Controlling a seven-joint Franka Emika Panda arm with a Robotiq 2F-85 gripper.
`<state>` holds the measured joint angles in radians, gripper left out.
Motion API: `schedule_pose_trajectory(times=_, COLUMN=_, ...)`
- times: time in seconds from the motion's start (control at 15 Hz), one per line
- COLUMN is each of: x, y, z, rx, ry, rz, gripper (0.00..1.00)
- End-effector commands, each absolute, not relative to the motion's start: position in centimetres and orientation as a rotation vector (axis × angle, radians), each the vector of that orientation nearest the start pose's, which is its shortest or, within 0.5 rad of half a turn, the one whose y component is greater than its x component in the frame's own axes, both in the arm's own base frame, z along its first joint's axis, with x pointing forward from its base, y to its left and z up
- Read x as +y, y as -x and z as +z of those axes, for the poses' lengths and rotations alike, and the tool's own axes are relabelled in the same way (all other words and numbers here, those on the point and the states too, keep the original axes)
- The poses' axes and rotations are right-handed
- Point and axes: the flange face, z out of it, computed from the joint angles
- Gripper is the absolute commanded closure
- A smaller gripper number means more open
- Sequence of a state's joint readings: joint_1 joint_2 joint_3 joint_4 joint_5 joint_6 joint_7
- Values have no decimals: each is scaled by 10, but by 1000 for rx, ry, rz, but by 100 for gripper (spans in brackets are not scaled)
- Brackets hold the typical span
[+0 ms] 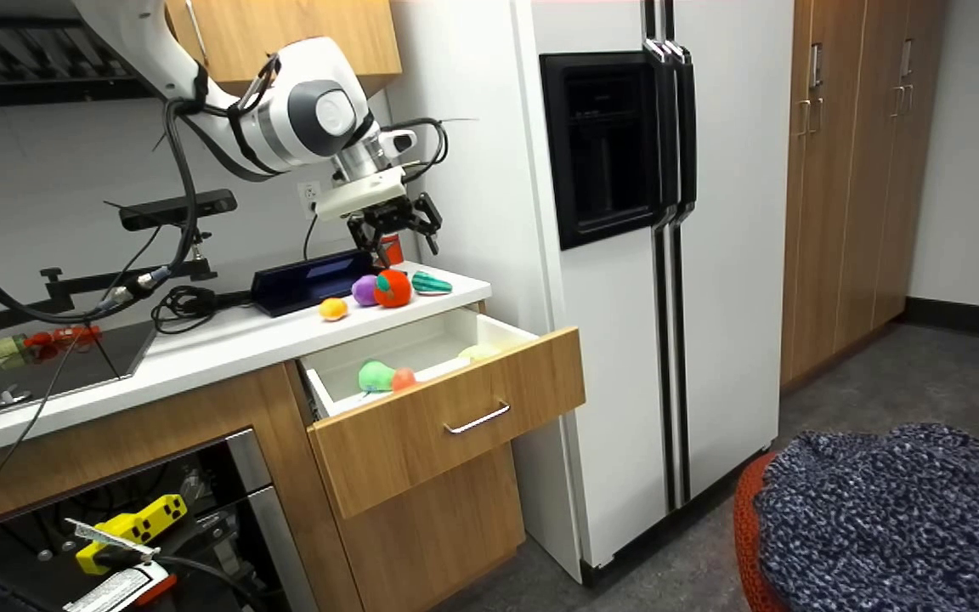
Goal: Open the top drawer of the bottom cabinet.
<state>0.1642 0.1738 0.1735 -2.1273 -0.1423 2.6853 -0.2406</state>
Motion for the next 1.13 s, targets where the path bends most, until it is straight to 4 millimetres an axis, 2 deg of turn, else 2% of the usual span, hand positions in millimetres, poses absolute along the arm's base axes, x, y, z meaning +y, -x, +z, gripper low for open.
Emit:
schedule_pose_trajectory(times=0.0, x=195, y=-562, z=374, rx=-1075, ry=2911, rz=-649, gripper=0)
schedule_pose_trajectory(times=1.07, x=199, y=-565, z=371, rx=-1066, ry=2936, rz=-614, gripper=0)
